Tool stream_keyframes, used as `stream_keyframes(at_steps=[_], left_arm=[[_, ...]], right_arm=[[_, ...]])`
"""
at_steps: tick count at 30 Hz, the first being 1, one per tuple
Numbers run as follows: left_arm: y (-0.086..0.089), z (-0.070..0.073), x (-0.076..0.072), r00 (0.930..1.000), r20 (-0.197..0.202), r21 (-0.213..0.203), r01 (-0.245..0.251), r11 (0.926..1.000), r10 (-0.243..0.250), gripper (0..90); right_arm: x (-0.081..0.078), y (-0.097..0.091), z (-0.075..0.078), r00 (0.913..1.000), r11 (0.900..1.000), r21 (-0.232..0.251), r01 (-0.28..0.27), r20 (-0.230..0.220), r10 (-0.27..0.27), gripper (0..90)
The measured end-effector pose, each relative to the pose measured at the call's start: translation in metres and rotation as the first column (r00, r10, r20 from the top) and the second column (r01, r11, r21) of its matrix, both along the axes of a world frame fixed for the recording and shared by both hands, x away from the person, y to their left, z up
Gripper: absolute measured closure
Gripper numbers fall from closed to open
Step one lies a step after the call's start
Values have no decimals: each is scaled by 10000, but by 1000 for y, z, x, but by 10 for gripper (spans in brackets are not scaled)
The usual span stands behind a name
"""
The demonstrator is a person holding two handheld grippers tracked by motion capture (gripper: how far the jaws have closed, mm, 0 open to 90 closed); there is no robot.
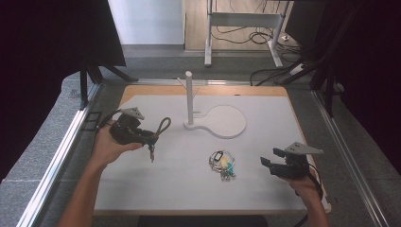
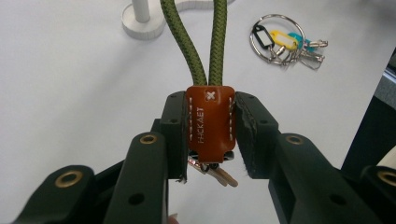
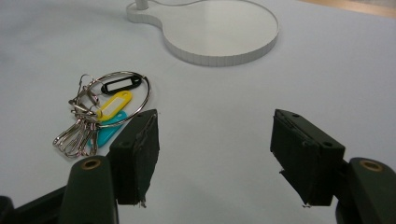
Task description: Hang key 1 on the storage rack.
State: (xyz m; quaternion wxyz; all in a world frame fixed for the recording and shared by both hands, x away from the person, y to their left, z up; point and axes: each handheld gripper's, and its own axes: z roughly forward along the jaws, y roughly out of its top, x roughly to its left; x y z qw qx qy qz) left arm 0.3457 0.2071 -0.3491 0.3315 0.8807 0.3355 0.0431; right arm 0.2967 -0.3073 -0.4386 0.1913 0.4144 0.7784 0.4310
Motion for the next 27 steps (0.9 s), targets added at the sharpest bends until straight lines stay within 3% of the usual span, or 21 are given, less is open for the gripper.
stream_keyframes(at_steps=[15, 27], left_arm=[[0, 4, 24, 9997, 19, -241, -259, 9994, 260, 669], [-2, 13, 30, 9997, 118, -442, -228, 9988, 234, 669]], right_arm=[[-1, -6, -2, 9997, 9997, -89, 232, 36, -232, 338], [1, -2, -4, 10000, 9998, -166, 97, -20, -97, 336]])
